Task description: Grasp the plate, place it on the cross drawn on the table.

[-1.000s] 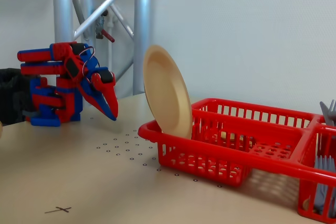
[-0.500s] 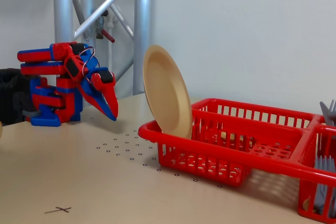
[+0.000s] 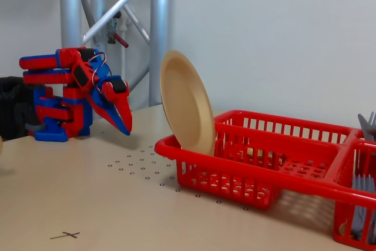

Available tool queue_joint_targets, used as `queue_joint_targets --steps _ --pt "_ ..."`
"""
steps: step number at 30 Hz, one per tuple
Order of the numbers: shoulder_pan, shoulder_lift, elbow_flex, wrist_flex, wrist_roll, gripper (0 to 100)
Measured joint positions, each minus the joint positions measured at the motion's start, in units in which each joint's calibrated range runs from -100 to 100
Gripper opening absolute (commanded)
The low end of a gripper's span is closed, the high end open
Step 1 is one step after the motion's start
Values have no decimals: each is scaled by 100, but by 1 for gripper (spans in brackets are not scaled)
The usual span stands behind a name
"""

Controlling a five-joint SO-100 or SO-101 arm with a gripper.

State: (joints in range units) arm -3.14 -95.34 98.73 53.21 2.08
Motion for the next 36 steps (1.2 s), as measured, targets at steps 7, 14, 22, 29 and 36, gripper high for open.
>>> queue_joint_targets --steps 7,14,22,29,36 --pt "291 0 0 0 -200 0" --pt "-291 368 -45 -32 366 13" --pt "-801 2770 -2468 24 220 24" --pt "-1047 3701 -4575 -777 381 27" --pt "-1047 3497 -5163 -649 523 29"
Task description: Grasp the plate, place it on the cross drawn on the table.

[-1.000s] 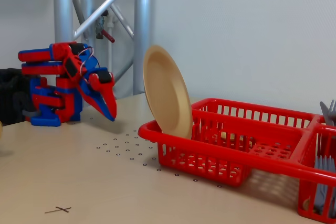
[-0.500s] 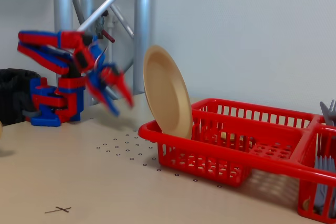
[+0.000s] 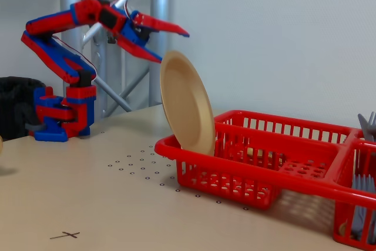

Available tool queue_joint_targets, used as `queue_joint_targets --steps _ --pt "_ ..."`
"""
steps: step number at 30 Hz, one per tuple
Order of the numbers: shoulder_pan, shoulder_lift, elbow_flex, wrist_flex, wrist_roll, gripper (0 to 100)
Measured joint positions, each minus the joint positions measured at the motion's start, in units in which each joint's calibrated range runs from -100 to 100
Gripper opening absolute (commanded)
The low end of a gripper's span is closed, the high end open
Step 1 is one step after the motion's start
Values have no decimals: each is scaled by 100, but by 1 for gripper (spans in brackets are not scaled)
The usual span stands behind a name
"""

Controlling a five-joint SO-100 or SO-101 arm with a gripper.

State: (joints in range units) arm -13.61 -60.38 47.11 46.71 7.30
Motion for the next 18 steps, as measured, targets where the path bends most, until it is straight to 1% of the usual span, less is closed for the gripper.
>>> queue_joint_targets --steps 4,8,12,18 --pt "0 253 -1510 1018 0 29" --pt "46 621 -2324 1571 142 29" --pt "401 923 -2613 1659 342 29" --pt "774 1773 -3345 1659 405 27"
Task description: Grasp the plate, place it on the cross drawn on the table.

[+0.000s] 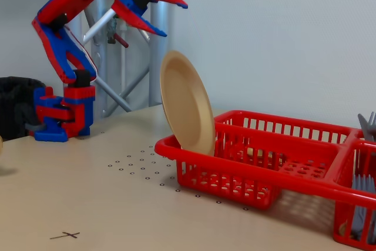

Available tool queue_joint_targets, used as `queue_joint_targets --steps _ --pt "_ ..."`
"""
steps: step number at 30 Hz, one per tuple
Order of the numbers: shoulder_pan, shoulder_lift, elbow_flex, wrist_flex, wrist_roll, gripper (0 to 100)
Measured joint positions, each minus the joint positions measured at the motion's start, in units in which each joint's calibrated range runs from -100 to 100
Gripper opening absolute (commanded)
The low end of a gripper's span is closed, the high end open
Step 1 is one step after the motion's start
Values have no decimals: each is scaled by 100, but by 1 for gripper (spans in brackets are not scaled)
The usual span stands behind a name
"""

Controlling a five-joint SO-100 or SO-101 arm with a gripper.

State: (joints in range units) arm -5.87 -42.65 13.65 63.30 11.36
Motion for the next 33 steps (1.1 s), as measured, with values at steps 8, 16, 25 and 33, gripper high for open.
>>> queue_joint_targets --steps 8,16,25,33 --pt "391 940 -886 248 127 24" --pt "719 1266 -986 569 317 24" --pt "883 1920 -1356 649 400 24" --pt "956 2557 -1754 649 400 24"
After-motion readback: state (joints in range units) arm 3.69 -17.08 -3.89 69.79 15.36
